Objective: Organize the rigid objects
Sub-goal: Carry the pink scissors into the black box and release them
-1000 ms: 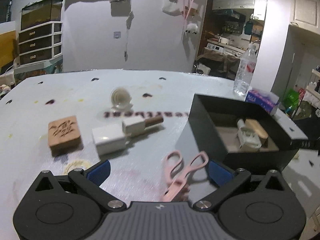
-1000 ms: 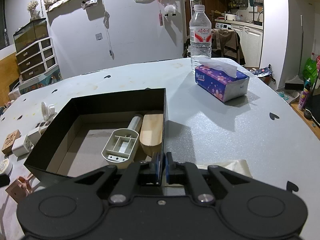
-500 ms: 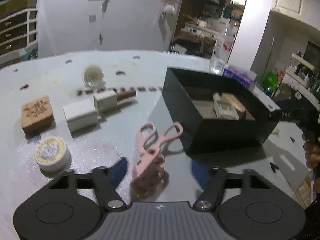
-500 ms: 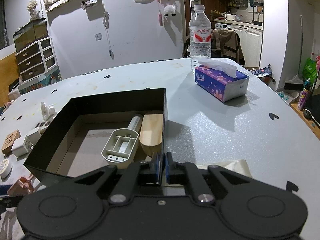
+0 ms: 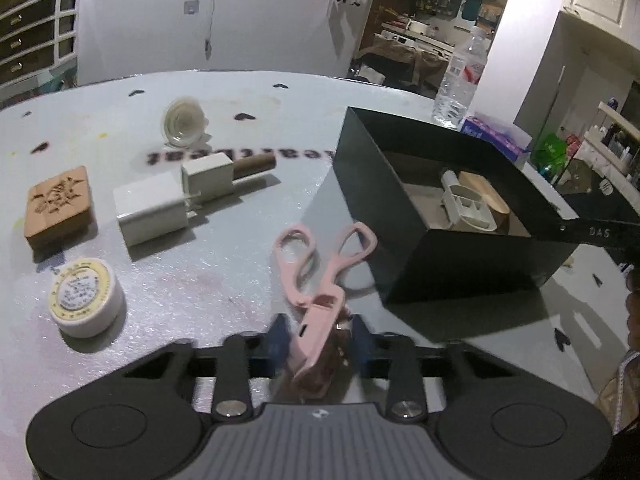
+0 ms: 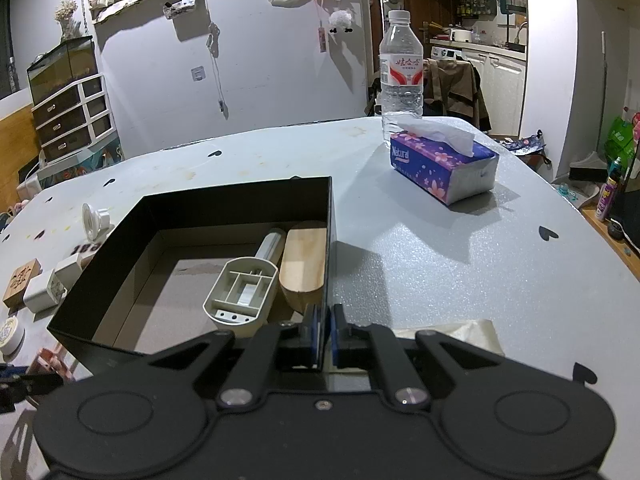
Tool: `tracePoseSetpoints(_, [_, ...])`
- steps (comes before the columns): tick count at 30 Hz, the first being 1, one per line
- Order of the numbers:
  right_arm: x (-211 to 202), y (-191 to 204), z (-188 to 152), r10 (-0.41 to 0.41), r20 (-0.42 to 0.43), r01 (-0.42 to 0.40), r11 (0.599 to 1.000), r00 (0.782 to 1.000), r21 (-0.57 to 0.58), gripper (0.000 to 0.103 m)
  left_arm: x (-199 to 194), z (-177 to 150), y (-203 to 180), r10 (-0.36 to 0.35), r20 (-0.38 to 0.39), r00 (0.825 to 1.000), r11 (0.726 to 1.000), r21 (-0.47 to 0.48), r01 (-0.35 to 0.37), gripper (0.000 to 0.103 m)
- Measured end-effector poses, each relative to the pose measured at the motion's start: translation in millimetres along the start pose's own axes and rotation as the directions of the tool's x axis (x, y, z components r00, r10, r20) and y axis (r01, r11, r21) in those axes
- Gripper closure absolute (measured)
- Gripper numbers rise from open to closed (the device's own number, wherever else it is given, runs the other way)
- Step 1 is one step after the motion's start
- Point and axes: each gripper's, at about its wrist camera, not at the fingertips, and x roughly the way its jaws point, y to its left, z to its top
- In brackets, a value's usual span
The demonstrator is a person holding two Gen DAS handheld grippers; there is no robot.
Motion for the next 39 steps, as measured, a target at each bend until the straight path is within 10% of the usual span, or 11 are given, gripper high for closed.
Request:
tracePoseSetpoints(11, [0.0,-0.2,0.0,0.000,0.000,0.000,1.000,1.000,-0.001,0.096,-30.0,15.9,16.0,0.026,0.169,0.985,0.996,-0.087,-0.011,0.084])
tracePoseSetpoints(17, [0.0,0.5,0.6,-0.003,-0.002,0.003,1.000,1.000,-0.007,0.096,-40.5,48.7,-12.4,-0.161,0.212,0.964,0.984,0.115,0.138,0.084])
tracePoseSetpoints(24, [0.3,2.7,1.4,-0.007,-0.007,0.007,1.000,1.000,-0.011,0.097,-14.8,80.6,-65.9,-0.399,0.057,0.915,0.852,0.391,0.347,0.084])
tracePoseSetpoints(34, [5.0,0.8,2.7,-0.007,-0.020,0.007,1.000,1.000,0.009,0.097,54.2,111.1,-110.2,-0.340,-0.158,0.927,0.689,0.628,0.360,0.084])
tracePoseSetpoints(39, [6.6,0.6,3.0,-0.007,-0.025,0.007,1.000,1.000,0.008,0.096,59.3,103.1,-119.4,-0.411,-0.238,0.880,0.586,0.670,0.455,0.084])
